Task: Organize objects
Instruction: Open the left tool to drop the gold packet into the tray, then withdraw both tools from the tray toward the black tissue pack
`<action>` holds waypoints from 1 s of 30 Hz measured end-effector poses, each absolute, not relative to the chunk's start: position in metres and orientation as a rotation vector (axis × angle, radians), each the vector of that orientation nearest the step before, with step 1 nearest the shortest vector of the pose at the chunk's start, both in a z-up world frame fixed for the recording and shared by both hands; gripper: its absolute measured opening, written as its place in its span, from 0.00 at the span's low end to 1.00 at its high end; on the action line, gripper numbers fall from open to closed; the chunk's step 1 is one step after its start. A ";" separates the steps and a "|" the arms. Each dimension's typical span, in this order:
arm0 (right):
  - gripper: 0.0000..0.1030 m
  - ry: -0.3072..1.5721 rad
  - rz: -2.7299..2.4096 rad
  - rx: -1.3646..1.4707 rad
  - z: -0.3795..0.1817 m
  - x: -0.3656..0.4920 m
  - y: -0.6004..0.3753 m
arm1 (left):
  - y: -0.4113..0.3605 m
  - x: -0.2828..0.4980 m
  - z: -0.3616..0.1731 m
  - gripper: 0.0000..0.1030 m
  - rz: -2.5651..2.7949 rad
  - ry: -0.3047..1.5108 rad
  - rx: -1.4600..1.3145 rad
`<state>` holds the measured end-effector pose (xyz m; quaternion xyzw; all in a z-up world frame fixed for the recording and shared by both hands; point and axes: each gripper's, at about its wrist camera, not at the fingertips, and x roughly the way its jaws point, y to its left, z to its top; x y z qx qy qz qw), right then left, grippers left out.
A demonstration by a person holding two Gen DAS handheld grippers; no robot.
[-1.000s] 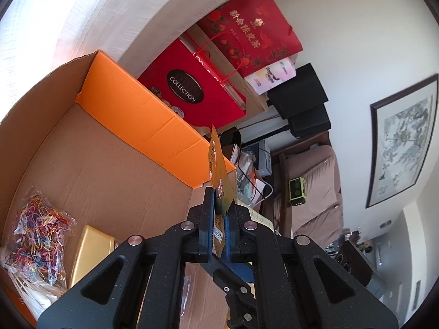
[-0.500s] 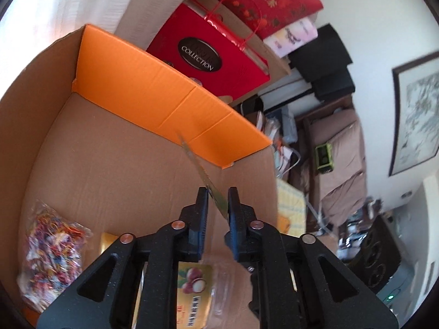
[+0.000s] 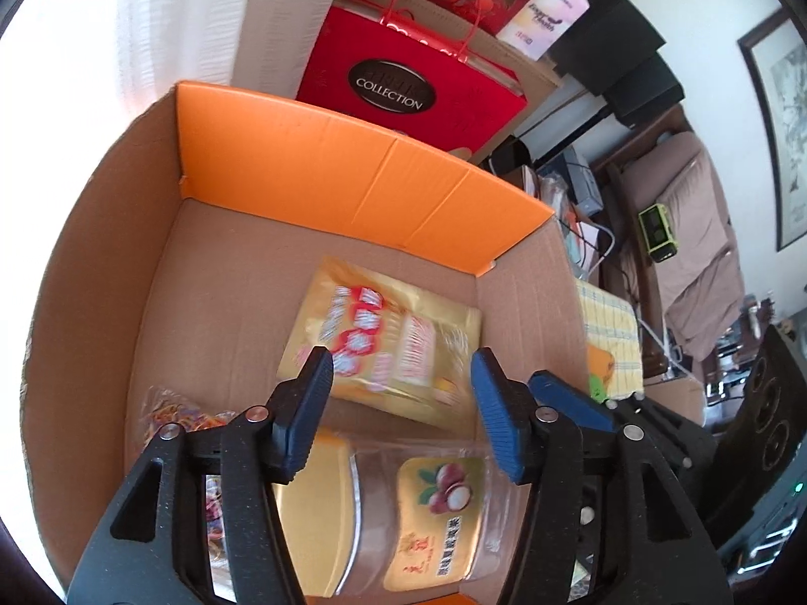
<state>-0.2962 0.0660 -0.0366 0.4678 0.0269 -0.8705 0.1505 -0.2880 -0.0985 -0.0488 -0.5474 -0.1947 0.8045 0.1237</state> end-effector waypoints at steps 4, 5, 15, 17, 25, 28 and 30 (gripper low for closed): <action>0.21 0.060 -2.503 1.331 -0.032 -0.290 0.070 | -0.094 -0.282 -0.044 0.59 2.335 -0.515 -1.628; 0.21 0.053 -2.503 1.323 -0.031 -0.287 0.071 | -0.095 -0.281 -0.042 0.60 2.341 -0.510 -1.624; 0.46 -0.011 -2.553 1.253 -0.004 -0.256 0.090 | -0.074 -0.253 -0.006 0.94 2.482 -0.346 -1.481; 0.52 -0.039 -2.569 1.246 0.001 -0.250 0.099 | -0.069 -0.245 0.000 0.97 2.492 -0.320 -1.451; 0.72 -0.123 -2.622 1.269 0.010 -0.227 0.138 | -0.037 -0.225 0.010 0.99 2.472 -0.223 -1.428; 0.81 -0.155 -2.645 1.264 0.012 -0.217 0.153 | -0.024 -0.214 0.011 0.99 2.464 -0.200 -1.409; 0.82 -0.157 -2.660 1.268 0.013 -0.211 0.162 | -0.014 -0.205 0.014 0.99 2.460 -0.180 -1.389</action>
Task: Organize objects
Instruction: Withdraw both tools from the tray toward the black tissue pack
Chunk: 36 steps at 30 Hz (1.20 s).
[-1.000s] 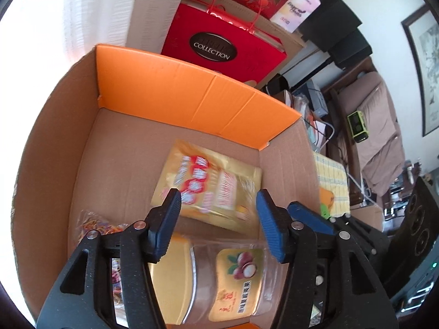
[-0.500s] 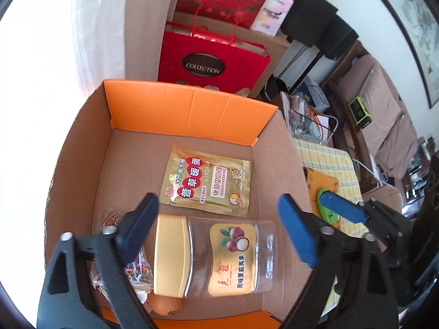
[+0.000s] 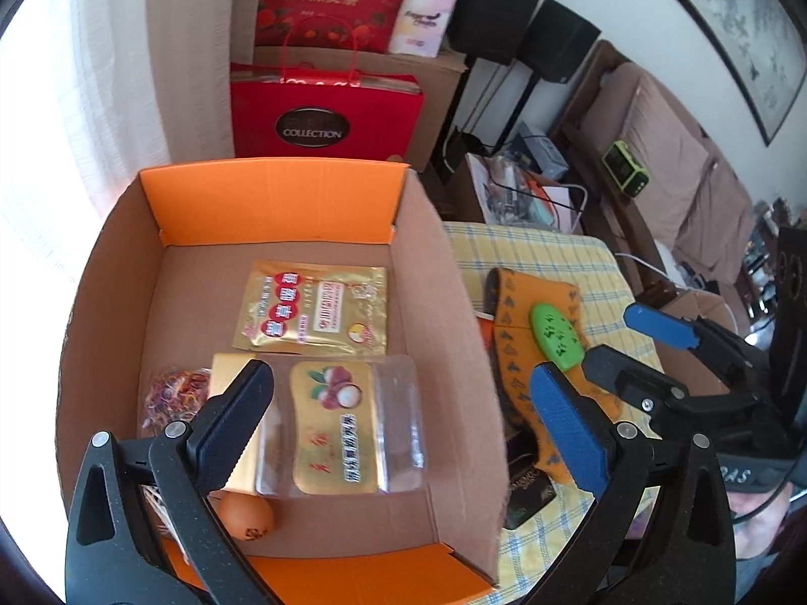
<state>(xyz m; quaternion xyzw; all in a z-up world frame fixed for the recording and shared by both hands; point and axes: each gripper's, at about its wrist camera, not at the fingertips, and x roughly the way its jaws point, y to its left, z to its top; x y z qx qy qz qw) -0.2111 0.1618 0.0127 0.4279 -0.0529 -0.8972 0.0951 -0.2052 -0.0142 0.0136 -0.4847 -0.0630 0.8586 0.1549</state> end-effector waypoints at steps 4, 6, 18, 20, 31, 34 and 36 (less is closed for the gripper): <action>0.82 -0.167 -2.695 1.283 0.009 -0.199 0.181 | 0.003 -0.186 0.015 0.99 2.437 -0.152 -1.351; 0.82 -0.186 -2.706 1.296 0.006 -0.195 0.192 | 0.010 -0.176 0.015 0.99 2.420 -0.145 -1.335; 0.82 -0.208 -2.766 1.326 -0.006 -0.167 0.232 | 0.041 -0.096 0.015 0.99 2.431 -0.093 -1.123; 0.82 -0.217 -2.775 1.329 -0.010 -0.164 0.236 | 0.042 -0.080 0.011 0.99 2.438 -0.089 -1.097; 0.82 -0.232 -2.795 1.298 -0.030 -0.135 0.225 | 0.039 -0.030 -0.023 0.99 2.488 -0.111 -1.070; 0.81 -0.264 -2.794 1.277 -0.033 -0.124 0.222 | 0.035 -0.024 -0.035 0.99 2.486 -0.148 -1.079; 0.79 -0.259 -2.791 1.269 -0.034 -0.116 0.219 | 0.033 -0.021 -0.041 0.99 2.482 -0.161 -1.087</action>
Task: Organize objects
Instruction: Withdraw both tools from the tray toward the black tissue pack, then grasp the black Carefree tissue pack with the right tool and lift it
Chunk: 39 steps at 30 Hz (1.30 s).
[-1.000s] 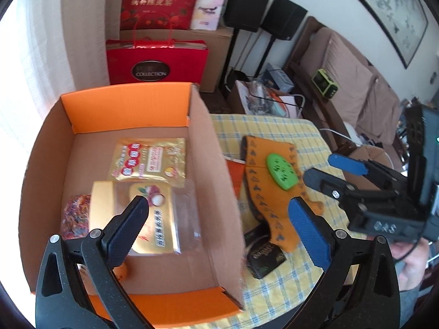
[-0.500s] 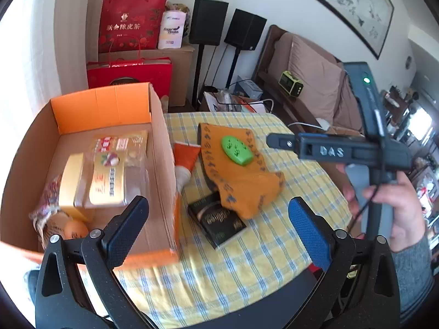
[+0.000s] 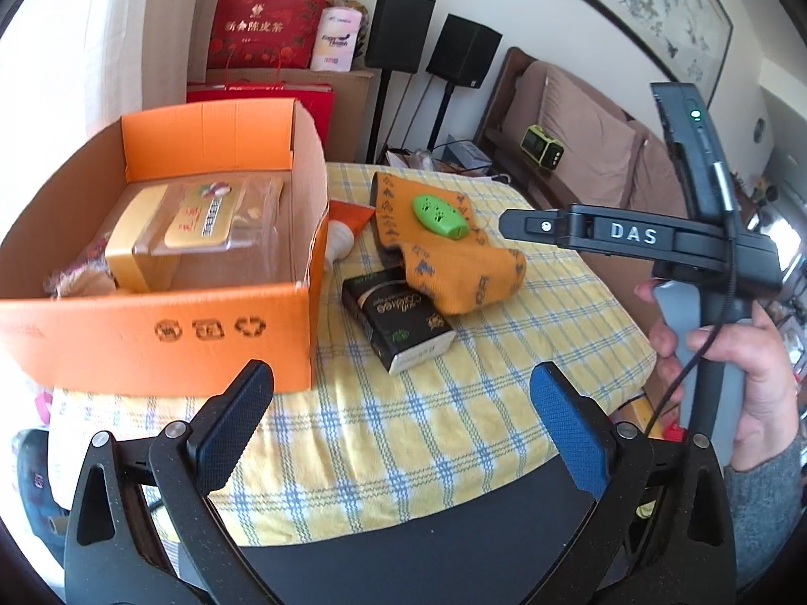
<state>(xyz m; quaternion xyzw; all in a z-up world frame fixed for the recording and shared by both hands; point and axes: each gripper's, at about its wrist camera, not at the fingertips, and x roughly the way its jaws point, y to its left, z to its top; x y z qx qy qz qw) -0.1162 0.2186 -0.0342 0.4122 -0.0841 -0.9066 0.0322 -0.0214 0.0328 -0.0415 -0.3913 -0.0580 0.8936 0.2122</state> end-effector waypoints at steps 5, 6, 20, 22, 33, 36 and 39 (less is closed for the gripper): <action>0.74 -0.235 -2.768 1.252 -0.042 -0.096 0.204 | 0.026 -0.020 -0.051 0.99 2.492 -0.174 -1.098; 0.73 -0.239 -2.749 1.255 -0.046 -0.094 0.199 | 0.024 -0.020 -0.052 0.99 2.497 -0.178 -1.101; 0.59 -0.183 -2.590 1.322 -0.088 -0.108 0.145 | -0.011 -0.024 -0.060 0.99 2.524 -0.284 -1.153; 0.59 -0.175 -2.587 1.333 -0.093 -0.113 0.141 | -0.015 -0.025 -0.062 0.99 2.522 -0.306 -1.161; 0.58 -0.155 -2.590 1.340 -0.111 -0.130 0.131 | -0.026 -0.022 -0.063 0.99 2.521 -0.343 -1.164; 0.53 -0.150 -2.584 1.345 -0.112 -0.128 0.131 | -0.027 -0.021 -0.061 0.99 2.523 -0.343 -1.162; 0.53 -0.161 -2.555 1.363 -0.109 -0.123 0.133 | -0.027 -0.021 -0.057 0.99 2.518 -0.353 -1.158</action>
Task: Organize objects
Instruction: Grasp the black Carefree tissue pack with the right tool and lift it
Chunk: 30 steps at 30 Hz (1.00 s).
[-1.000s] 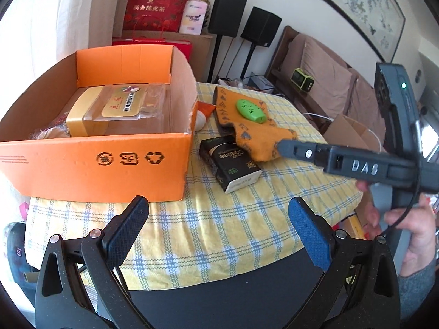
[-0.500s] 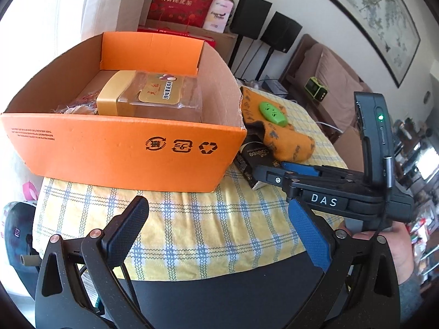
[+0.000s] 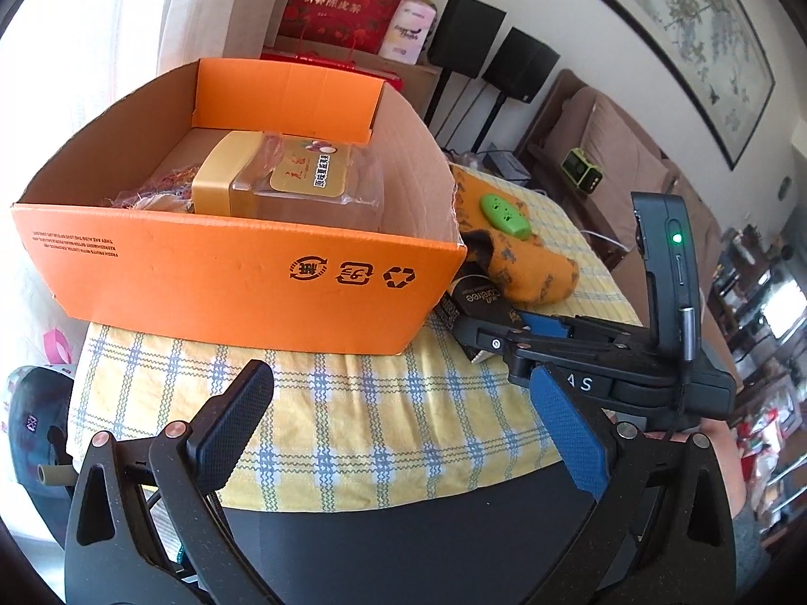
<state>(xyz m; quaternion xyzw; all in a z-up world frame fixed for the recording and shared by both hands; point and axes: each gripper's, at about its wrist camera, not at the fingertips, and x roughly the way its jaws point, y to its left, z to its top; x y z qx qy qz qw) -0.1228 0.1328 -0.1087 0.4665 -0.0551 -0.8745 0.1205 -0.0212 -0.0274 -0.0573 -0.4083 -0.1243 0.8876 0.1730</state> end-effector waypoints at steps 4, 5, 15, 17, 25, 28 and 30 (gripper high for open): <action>0.53 -0.198 -2.518 1.359 -0.102 -0.110 0.140 | -0.023 -0.022 -0.049 0.99 2.513 -0.349 -1.137; 0.53 -0.209 -2.513 1.358 -0.101 -0.106 0.142 | -0.022 -0.022 -0.047 0.99 2.512 -0.346 -1.133; 0.53 -0.351 -2.516 1.311 -0.077 -0.069 0.177 | 0.015 -0.048 -0.017 0.99 2.449 -0.287 -1.095; 0.53 -0.360 -2.532 1.304 -0.074 -0.061 0.185 | 0.023 -0.054 -0.013 0.99 2.440 -0.280 -1.102; 0.53 -0.394 -2.617 1.300 -0.066 -0.037 0.218 | 0.065 -0.065 0.010 0.99 2.415 -0.211 -1.077; 0.53 -0.431 -2.643 1.289 -0.063 -0.032 0.233 | 0.081 -0.063 0.013 0.99 2.400 -0.187 -1.071; 0.53 -0.449 -2.661 1.283 -0.063 -0.032 0.241 | 0.092 -0.064 0.015 0.99 2.399 -0.161 -1.060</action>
